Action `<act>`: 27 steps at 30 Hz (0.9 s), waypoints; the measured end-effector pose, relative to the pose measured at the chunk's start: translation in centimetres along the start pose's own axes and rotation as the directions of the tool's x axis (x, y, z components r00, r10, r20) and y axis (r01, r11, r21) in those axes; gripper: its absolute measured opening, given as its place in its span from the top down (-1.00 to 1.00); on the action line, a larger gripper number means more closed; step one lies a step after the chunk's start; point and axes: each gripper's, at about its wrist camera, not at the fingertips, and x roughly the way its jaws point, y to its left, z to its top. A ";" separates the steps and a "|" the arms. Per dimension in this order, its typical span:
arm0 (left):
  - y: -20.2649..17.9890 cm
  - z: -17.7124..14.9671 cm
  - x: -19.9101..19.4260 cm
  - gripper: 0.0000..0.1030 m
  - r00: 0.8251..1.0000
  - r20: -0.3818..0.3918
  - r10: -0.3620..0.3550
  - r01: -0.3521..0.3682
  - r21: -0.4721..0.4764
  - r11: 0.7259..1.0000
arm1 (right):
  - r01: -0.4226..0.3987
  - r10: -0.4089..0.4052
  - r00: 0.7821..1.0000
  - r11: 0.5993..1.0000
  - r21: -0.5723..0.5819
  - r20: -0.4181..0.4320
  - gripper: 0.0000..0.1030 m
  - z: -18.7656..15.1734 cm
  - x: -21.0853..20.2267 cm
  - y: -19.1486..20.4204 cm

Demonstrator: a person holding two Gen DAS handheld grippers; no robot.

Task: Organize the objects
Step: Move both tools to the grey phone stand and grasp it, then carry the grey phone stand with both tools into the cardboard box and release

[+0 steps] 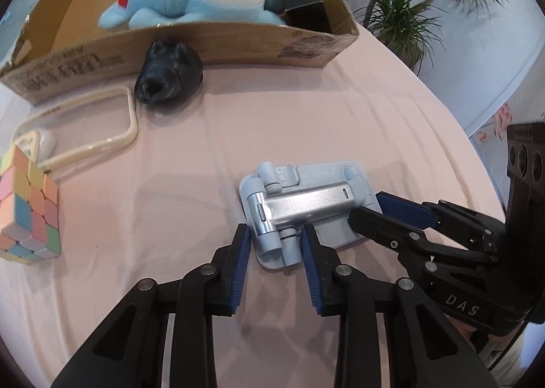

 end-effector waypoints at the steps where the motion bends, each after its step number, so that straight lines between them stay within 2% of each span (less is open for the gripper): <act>1: -0.2 0.0 0.1 0.47 1.000 0.004 0.005 -0.005 0.008 1.000 | 0.005 -0.005 1.000 1.000 0.005 0.002 0.33 0.0 0.0 0.0; 7: 0.1 0.0 -0.3 0.50 1.000 0.008 0.008 -0.008 -0.010 1.000 | 0.015 -0.015 1.000 0.999 0.034 -0.004 0.37 -0.2 -0.2 0.5; 13: -0.1 0.1 -2.4 0.50 0.998 0.048 0.034 -0.035 0.002 0.999 | 0.011 -0.012 1.000 0.999 0.033 0.025 0.37 0.1 -1.1 1.5; 27: 2.5 3.0 -8.6 0.50 0.980 0.170 0.103 -0.100 -0.026 0.995 | -0.005 0.011 0.994 0.998 -0.055 0.109 0.37 4.4 -3.4 6.4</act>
